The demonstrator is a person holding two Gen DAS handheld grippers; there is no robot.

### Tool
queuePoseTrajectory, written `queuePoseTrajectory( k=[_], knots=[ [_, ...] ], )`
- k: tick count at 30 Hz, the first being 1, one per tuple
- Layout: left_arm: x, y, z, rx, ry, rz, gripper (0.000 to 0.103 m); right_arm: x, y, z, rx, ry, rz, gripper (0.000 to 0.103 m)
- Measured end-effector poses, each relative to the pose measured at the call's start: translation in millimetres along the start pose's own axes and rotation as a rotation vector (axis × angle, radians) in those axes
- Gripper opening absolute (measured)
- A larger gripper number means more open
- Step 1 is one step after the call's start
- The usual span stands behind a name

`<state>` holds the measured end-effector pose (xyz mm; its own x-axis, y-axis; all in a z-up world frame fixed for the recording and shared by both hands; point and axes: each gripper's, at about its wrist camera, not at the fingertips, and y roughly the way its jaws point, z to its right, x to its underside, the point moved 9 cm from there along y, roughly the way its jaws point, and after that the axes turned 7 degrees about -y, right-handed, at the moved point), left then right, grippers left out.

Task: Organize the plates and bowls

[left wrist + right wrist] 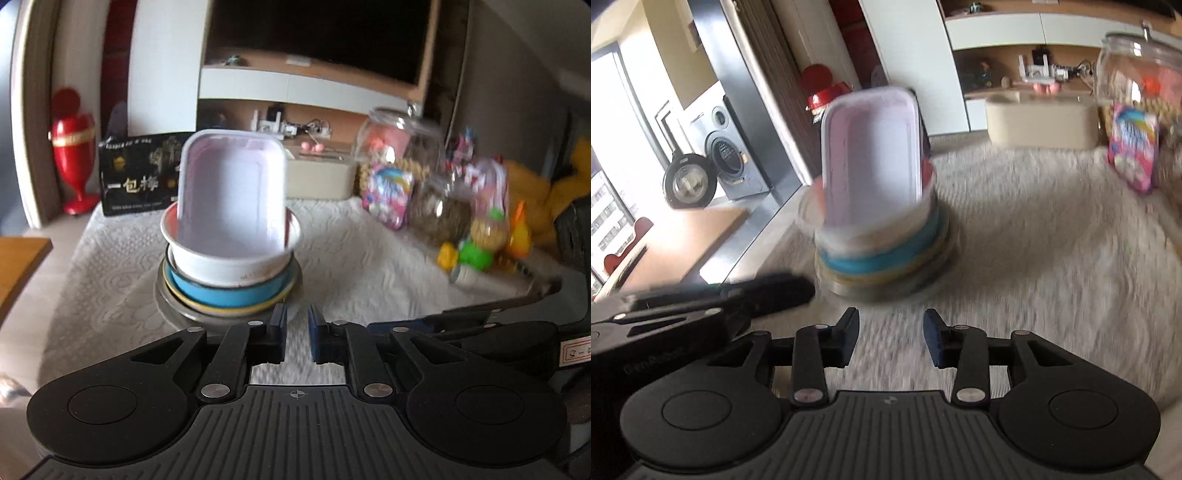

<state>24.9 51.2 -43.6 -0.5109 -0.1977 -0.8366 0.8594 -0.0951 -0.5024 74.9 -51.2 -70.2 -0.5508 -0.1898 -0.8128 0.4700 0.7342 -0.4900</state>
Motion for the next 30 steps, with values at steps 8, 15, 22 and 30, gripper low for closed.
queuePoseTrajectory(
  k=[8,15,22,30],
  knots=[
    [10,-4,-1,-0.078,-0.079,0.041,0.014,9,-21,7,0.096,-0.03,0.107,0.048],
    [22,-11,-9,-0.161,-0.09,0.051,0.014,10,-29,3,0.099,-0.055,0.152,0.053],
    [32,-6,-13,-0.17,-0.103,0.007,0.014,17,-23,5,0.094,-0.04,0.12,0.053],
    [35,-6,-13,-0.169,-0.108,-0.004,0.014,19,-20,4,0.091,-0.043,0.106,0.054]
  ],
)
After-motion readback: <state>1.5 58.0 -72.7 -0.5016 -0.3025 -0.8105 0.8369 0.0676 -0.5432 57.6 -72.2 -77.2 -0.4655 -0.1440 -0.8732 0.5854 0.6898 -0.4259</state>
